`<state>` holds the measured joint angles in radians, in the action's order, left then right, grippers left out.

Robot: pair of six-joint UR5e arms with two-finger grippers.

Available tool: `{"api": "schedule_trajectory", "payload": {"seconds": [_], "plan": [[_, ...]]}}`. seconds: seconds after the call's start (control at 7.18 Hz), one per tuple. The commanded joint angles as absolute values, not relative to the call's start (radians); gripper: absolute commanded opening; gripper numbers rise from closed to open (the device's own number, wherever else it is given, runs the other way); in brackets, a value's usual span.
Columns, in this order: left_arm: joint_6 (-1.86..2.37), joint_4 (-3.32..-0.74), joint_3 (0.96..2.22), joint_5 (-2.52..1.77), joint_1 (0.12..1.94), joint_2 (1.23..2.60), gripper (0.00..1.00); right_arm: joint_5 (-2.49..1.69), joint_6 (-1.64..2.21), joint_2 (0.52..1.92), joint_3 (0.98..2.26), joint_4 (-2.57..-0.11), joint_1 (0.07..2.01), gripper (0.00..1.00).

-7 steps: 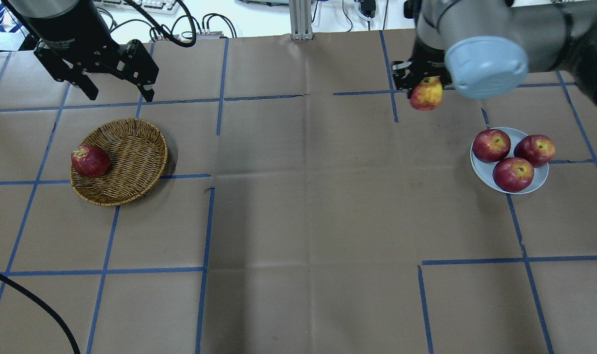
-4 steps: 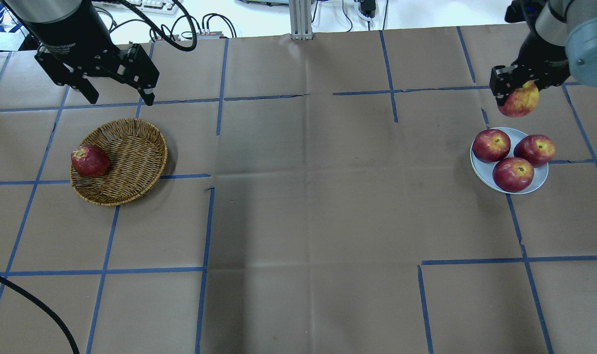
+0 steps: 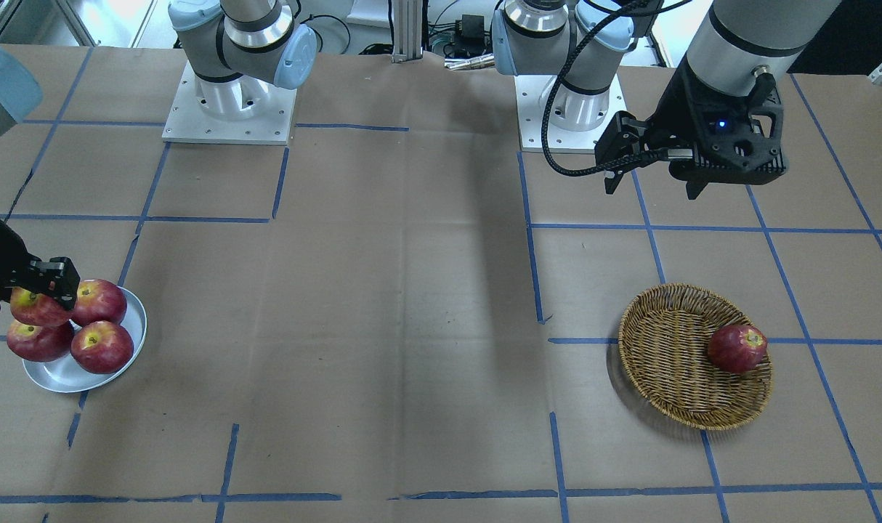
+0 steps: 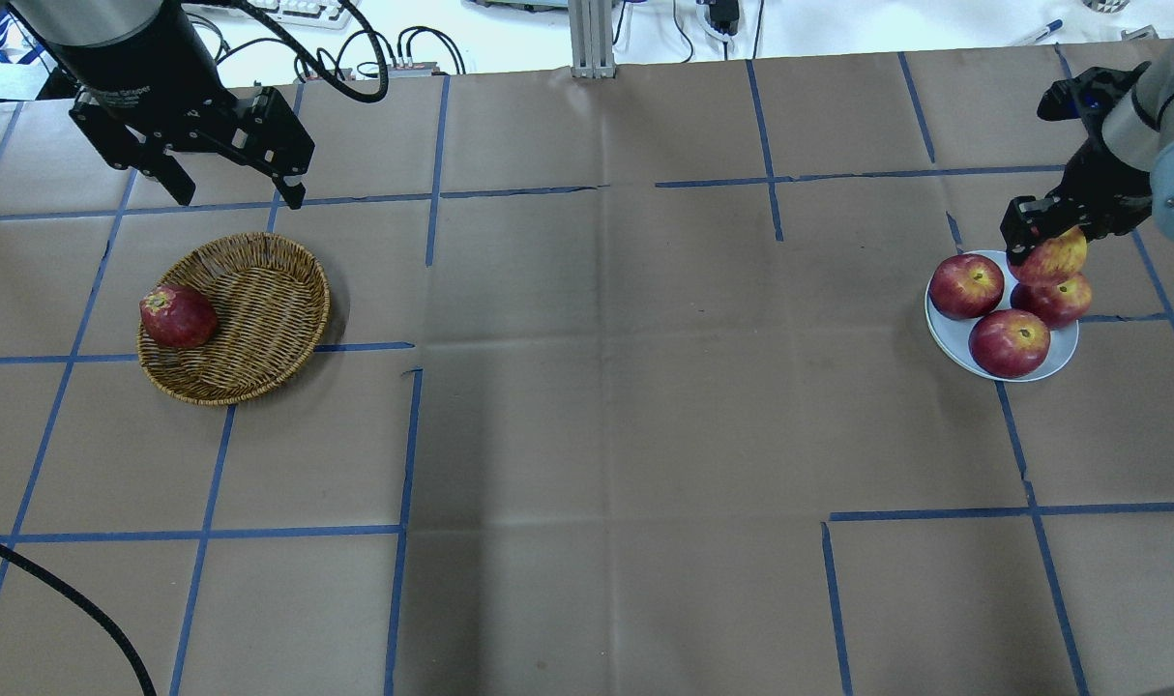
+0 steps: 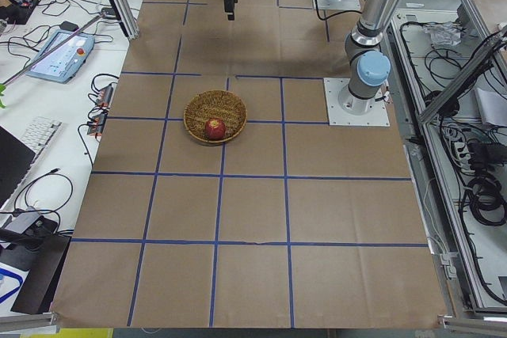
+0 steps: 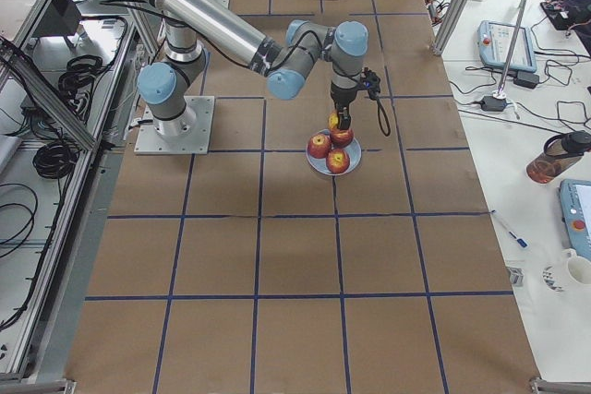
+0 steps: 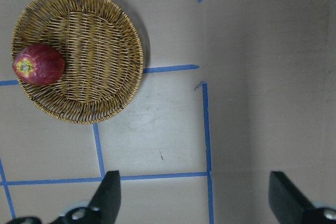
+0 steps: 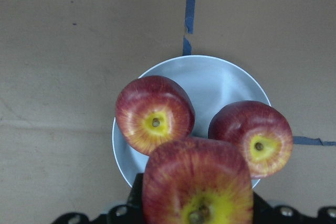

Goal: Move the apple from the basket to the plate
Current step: 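Carry the held apple with the right gripper over the white plate, then lower the apple onto the plate and open the right gripper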

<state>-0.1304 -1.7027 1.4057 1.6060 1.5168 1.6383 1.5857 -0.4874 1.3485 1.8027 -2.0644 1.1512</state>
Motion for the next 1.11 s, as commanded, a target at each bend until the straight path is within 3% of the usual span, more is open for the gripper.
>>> {"api": "schedule_trajectory", "payload": {"seconds": [0.0, 0.42, 0.56, 0.7, 0.98], "plan": [[-0.13, -1.703, 1.407, 1.606, 1.517, 1.64, 0.99, 1.585, -0.492, 1.318, 1.841, -2.141, 1.134, 0.51], [-0.13, -1.703, 1.407, 1.606, 1.517, 1.638, 0.99, 1.585, -0.5, 1.286, 1.842, -2.146, 1.112, 0.51], [-0.129, -1.703, 1.407, 1.606, 1.517, 1.638, 0.99, 1.586, -0.5, 1.281, 1.842, -2.145, 1.111, 0.58], [-0.129, -1.703, 1.407, 1.606, 1.517, 1.64, 0.99, 1.589, -0.499, 1.282, 1.83, -2.143, 1.111, 1.0], [-0.129, -1.703, 1.407, 1.606, 1.517, 1.638, 0.99, 1.589, -0.488, 1.305, 1.816, -2.132, 1.111, 1.0]]}}
